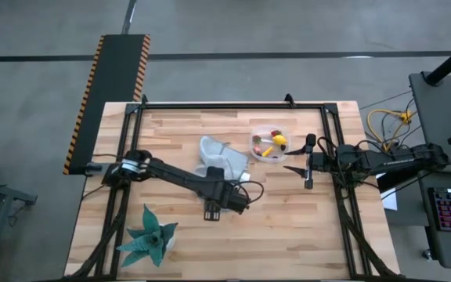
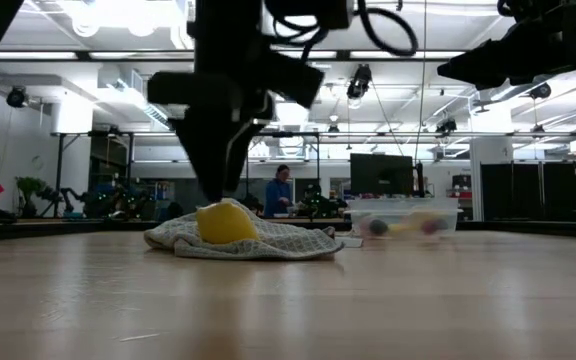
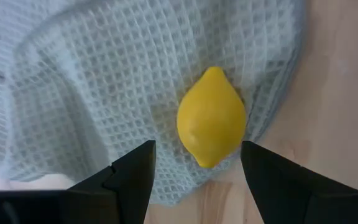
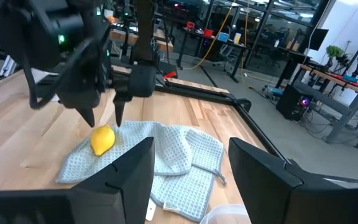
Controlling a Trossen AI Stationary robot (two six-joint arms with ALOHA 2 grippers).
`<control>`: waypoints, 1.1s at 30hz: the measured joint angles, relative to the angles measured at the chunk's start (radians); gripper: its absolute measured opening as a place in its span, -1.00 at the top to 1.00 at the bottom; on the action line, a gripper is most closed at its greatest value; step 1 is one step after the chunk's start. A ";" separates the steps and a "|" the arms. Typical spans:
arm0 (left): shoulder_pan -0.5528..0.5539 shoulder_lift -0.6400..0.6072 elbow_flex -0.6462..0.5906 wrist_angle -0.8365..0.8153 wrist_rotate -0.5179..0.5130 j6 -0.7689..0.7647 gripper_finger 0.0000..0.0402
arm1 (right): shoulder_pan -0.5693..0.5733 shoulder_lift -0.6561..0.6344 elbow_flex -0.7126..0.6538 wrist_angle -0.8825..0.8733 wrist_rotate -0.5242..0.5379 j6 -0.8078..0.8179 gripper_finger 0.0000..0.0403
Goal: Pick and placing Produce into tupperware
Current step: Put the lemon into the transparent bin
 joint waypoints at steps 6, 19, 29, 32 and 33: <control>0.000 0.000 -0.065 0.052 0.003 0.000 -0.10 | 0.000 0.000 0.000 0.000 0.000 0.000 0.01; 0.000 0.000 -0.108 0.152 0.041 0.000 -0.10 | 0.000 0.000 0.000 0.000 0.000 0.000 0.01; 0.000 0.006 -0.111 0.175 0.047 -0.001 -0.08 | 0.000 0.000 0.000 0.000 0.000 0.000 0.01; 0.000 0.006 -0.111 0.175 0.047 -0.001 -0.02 | 0.000 0.000 0.000 0.000 0.000 0.000 0.01; 0.000 0.006 -0.111 0.175 0.048 -0.001 0.01 | 0.000 0.000 0.000 0.000 0.000 0.000 0.01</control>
